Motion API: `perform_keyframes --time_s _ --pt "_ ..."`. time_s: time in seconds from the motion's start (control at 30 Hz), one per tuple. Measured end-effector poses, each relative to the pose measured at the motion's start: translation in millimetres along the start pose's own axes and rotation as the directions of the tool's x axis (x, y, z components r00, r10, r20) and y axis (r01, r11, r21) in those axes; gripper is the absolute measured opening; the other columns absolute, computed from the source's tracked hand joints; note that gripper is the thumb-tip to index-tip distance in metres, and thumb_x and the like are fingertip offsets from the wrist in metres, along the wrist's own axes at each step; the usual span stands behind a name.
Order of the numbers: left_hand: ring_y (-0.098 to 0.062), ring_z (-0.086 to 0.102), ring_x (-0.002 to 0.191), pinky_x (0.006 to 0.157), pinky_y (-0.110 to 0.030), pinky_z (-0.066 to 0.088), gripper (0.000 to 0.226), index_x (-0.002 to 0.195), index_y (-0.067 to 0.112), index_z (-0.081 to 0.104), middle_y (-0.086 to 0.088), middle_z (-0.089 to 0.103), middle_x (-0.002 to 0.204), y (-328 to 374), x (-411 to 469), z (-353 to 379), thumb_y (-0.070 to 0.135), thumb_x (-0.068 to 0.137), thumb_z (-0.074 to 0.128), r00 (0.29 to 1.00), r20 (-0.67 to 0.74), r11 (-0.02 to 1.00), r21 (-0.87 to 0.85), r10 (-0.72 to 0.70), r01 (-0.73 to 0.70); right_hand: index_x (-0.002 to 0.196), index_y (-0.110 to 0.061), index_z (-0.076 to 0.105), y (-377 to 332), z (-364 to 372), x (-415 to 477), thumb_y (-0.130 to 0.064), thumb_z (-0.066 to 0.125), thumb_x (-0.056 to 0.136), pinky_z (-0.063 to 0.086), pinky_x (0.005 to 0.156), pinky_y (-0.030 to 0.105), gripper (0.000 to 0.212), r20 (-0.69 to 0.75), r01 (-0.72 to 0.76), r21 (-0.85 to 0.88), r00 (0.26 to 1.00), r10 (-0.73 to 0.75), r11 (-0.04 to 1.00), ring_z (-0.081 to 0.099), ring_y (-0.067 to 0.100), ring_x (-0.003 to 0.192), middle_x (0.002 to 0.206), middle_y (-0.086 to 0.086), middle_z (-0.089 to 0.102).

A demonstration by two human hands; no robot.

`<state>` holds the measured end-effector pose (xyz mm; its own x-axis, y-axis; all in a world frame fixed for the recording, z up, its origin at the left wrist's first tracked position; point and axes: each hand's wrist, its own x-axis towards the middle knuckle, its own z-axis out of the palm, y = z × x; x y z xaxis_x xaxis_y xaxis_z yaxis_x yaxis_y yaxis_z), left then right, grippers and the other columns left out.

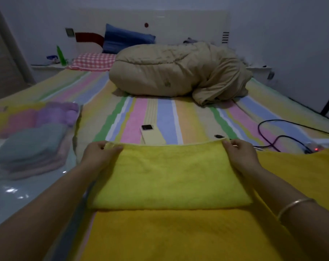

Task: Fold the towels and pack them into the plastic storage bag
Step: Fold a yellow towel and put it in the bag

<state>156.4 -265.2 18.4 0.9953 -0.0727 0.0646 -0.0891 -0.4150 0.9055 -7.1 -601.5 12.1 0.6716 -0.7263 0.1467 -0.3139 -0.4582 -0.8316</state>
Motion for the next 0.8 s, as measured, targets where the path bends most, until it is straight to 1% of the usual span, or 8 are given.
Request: perform_keyframes --time_s 0.13,0.2,0.33,0.4,0.53,0.6,0.67,0.8 --pt "-0.023 0.064 0.076 0.071 -0.034 0.051 0.022 0.086 0.013 0.071 -0.006 0.070 0.081 -25 26 14 0.033 0.080 0.075 0.999 0.034 0.991 0.134 -0.015 0.010 0.105 -0.008 0.070 14 19 12 -0.039 0.054 0.095 0.043 0.075 0.034 0.036 -0.026 -0.029 -0.202 0.999 0.024 0.979 0.060 0.029 0.095 0.107 0.010 0.069" --pt "-0.026 0.064 0.081 0.077 -0.037 0.051 0.024 0.087 0.012 0.068 -0.006 0.070 0.084 -34 32 18 0.035 0.081 0.073 0.998 0.053 0.973 0.224 0.044 -0.055 0.105 -0.009 0.071 19 23 10 -0.037 0.055 0.095 0.043 0.074 0.034 0.034 -0.056 -0.004 -0.258 0.998 -0.010 0.966 0.061 0.030 0.096 0.106 0.010 0.070" --pt "-0.028 0.060 0.079 0.066 -0.034 0.041 0.020 0.086 0.014 0.061 -0.008 0.066 0.081 -33 27 23 0.031 0.083 0.071 0.955 -0.042 0.890 0.376 0.294 -0.258 0.103 -0.007 0.070 19 26 7 -0.037 0.056 0.095 0.044 0.069 0.034 0.034 -0.087 0.067 -0.339 0.991 -0.103 0.938 0.063 0.030 0.089 0.098 0.012 0.070" --pt "-0.029 0.060 0.077 0.063 -0.032 0.036 0.018 0.088 0.016 0.059 -0.009 0.066 0.080 -30 24 24 0.030 0.084 0.070 0.917 -0.067 0.849 0.409 0.394 -0.335 0.105 -0.005 0.069 17 26 8 -0.038 0.055 0.095 0.045 0.072 0.035 0.037 -0.088 0.041 -0.357 0.993 -0.077 0.933 0.062 0.032 0.091 0.100 0.014 0.070" --pt "-0.032 0.061 0.078 0.061 -0.032 0.037 0.020 0.088 0.018 0.057 -0.006 0.063 0.078 -32 26 22 0.034 0.084 0.069 0.923 0.020 0.821 0.450 0.385 -0.352 0.108 -0.007 0.067 11 24 8 -0.039 0.054 0.095 0.042 0.069 0.033 0.037 -0.086 -0.013 -0.379 0.996 -0.022 0.925 0.061 0.032 0.094 0.102 0.013 0.069" --pt "-0.033 0.061 0.086 0.065 -0.035 0.042 0.024 0.092 0.018 0.056 -0.008 0.064 0.089 -27 22 19 0.037 0.084 0.068 0.934 -0.007 0.792 0.533 0.357 -0.299 0.109 -0.013 0.063 6 22 1 -0.041 0.052 0.095 0.042 0.067 0.033 0.033 -0.108 0.003 -0.511 0.992 -0.067 0.860 0.061 0.030 0.091 0.100 0.010 0.068" --pt "-0.034 0.058 0.098 0.075 -0.039 0.044 0.027 0.102 0.015 0.056 -0.010 0.059 0.107 -15 15 20 0.034 0.085 0.066 0.910 -0.020 0.699 0.648 0.413 -0.303 0.111 -0.017 0.058 1 15 -12 -0.042 0.049 0.095 0.040 0.070 0.033 0.031 -0.124 -0.009 -0.643 0.988 -0.093 0.766 0.061 0.030 0.095 0.105 0.007 0.065" --pt "-0.029 0.048 0.123 0.099 -0.042 0.039 0.034 0.122 0.015 0.056 -0.007 0.047 0.141 15 -24 43 0.028 0.092 0.050 0.785 0.219 0.573 0.575 0.580 -0.584 0.110 -0.013 0.053 5 -2 -43 -0.054 0.041 0.095 0.040 0.068 0.033 0.045 -0.088 -0.084 -0.664 0.996 0.034 0.743 0.060 0.031 0.091 0.102 0.009 0.063"
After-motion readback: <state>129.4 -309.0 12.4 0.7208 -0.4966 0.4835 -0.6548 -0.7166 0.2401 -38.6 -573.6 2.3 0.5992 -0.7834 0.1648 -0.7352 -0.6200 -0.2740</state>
